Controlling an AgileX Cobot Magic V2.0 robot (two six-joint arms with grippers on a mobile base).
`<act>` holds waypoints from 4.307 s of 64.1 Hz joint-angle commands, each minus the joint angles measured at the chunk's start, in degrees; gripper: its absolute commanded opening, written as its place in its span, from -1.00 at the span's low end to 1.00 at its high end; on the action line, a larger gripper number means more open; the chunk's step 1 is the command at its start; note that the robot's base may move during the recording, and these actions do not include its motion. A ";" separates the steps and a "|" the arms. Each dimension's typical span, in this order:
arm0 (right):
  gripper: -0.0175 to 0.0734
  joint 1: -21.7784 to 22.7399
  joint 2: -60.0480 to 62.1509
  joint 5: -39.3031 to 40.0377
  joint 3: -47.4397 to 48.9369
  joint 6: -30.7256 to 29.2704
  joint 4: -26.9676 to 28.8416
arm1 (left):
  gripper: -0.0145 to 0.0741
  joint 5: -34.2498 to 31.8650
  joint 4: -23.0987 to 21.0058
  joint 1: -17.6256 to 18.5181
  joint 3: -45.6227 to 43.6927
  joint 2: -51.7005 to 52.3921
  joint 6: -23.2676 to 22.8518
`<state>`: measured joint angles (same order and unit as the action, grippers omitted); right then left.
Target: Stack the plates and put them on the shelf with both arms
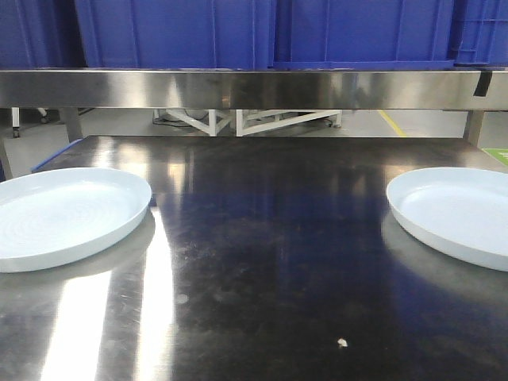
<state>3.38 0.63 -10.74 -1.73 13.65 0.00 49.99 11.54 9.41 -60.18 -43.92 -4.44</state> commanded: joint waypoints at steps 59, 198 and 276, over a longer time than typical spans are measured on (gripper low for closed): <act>-0.49 0.18 1.06 4.96 0.07 -0.67 0.00 | -0.48 -1.36 1.95 0.11 -3.74 -4.36 0.32; 0.56 -0.03 -39.97 -8.99 36.39 0.76 -17.80 | 0.18 -1.76 1.48 2.44 -3.17 -9.70 -0.26; 0.45 0.02 -47.79 -12.03 36.39 0.81 -17.74 | 0.63 -12.45 -3.67 2.48 -3.17 -46.59 -0.26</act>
<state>3.38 -46.91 -26.81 32.52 14.42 -16.40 40.28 8.01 11.56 -61.72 -91.76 -4.04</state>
